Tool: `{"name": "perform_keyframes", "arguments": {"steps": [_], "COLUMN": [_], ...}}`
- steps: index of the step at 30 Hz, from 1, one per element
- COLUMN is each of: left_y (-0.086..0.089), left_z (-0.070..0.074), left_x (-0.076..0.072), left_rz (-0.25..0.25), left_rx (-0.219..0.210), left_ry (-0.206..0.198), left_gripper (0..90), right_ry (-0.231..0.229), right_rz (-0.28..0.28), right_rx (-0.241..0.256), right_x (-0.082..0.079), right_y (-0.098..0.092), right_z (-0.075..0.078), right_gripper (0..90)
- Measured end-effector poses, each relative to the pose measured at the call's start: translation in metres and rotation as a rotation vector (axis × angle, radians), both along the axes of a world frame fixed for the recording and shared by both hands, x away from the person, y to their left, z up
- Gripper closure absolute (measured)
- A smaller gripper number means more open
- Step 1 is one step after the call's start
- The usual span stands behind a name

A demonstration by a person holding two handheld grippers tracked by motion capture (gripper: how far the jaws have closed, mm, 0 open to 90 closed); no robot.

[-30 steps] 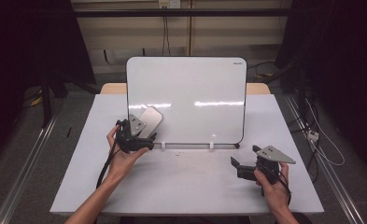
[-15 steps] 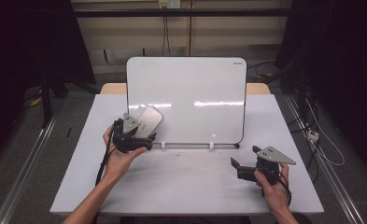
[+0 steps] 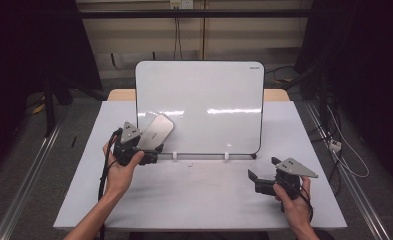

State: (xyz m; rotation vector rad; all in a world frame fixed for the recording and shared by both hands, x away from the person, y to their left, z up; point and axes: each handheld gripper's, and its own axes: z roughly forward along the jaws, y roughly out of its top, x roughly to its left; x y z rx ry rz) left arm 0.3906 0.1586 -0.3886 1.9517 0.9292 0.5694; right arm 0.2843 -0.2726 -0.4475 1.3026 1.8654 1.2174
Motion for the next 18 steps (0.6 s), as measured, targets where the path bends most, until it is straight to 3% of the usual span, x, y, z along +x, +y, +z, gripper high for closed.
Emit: {"name": "perform_keyframes", "arguments": {"steps": [8,18], "left_y": [0.009,0.023], "left_z": [0.0,-0.002], "left_x": [-0.012,-0.025], "left_rz": [-0.007,-0.004], "left_rx": [-0.025,-0.005], "left_ry": [0.003,-0.009], "left_gripper": [4.5,4.5], "right_ry": [0.002,0.004], "right_rz": [-0.005,-0.008], "right_rx": [0.001,0.0], "right_x": [0.0,0.0], "right_y": [0.0,-0.001], "right_z": [0.0,0.0], "right_gripper": [5.3,5.3]}}
